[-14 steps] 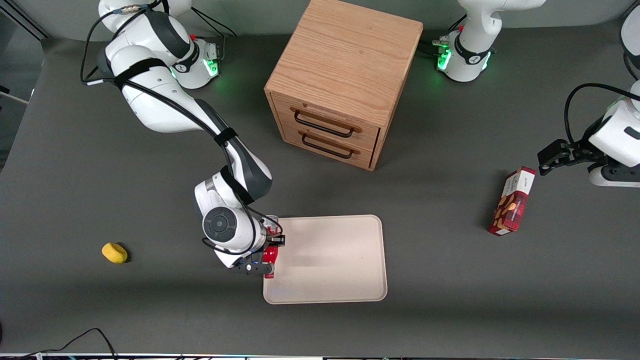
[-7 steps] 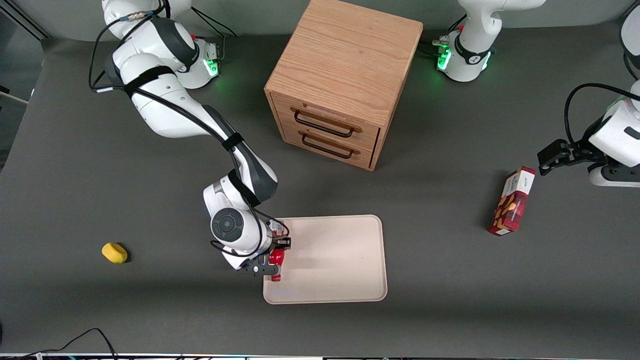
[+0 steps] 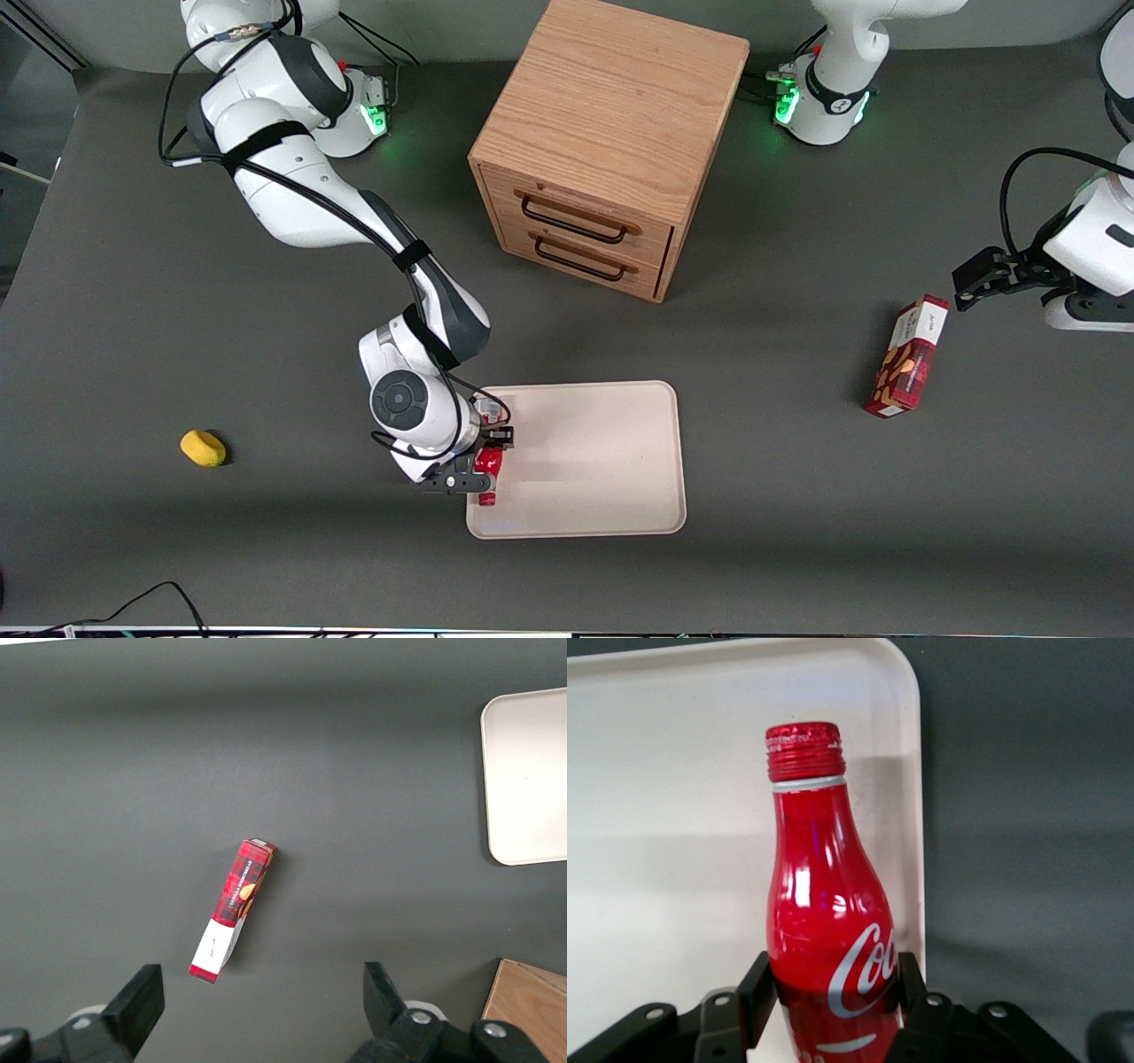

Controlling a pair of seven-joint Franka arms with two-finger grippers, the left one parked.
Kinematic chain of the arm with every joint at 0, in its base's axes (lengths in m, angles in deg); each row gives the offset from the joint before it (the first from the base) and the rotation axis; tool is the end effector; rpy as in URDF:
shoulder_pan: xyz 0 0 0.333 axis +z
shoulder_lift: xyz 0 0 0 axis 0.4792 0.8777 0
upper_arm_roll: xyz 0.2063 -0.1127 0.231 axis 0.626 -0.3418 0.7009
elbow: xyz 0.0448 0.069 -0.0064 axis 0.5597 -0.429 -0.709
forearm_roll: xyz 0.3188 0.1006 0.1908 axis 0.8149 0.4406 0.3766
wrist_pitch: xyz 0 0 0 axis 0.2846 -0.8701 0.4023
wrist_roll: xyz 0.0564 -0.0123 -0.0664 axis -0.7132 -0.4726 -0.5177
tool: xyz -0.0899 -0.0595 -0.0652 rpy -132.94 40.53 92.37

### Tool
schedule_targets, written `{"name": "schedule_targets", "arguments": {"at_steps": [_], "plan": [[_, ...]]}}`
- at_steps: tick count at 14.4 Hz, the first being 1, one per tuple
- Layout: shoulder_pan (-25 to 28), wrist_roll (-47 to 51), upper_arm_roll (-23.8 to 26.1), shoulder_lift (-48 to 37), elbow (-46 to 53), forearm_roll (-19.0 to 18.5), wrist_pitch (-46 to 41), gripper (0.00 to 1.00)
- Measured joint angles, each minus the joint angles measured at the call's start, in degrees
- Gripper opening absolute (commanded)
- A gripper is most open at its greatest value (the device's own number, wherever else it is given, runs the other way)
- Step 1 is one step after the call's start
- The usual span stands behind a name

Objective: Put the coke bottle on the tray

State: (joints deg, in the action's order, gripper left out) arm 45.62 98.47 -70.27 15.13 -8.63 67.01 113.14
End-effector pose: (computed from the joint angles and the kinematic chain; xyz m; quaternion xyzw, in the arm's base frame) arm 0.7140 0.3361 0.1913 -0.9986 0.0170 -0.0120 0.0485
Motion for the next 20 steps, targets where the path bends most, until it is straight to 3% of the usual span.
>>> {"name": "schedule_targets", "arguments": {"at_steps": [9, 14, 17, 20], "plan": [[0.9, 0.0, -0.7, -0.1, 1.4, 0.0, 0.5, 1.0], [0.1, 2.7, -1.2, -6.6, 1.1, 0.2, -3.2, 1.0], [-4.5, 2.8, -0.4, -15.4, -6.0, 0.4, -4.2, 1.0], [-13.2, 2.6, 4.3, -26.3, -16.7, 0.4, -4.5, 1.0]]}}
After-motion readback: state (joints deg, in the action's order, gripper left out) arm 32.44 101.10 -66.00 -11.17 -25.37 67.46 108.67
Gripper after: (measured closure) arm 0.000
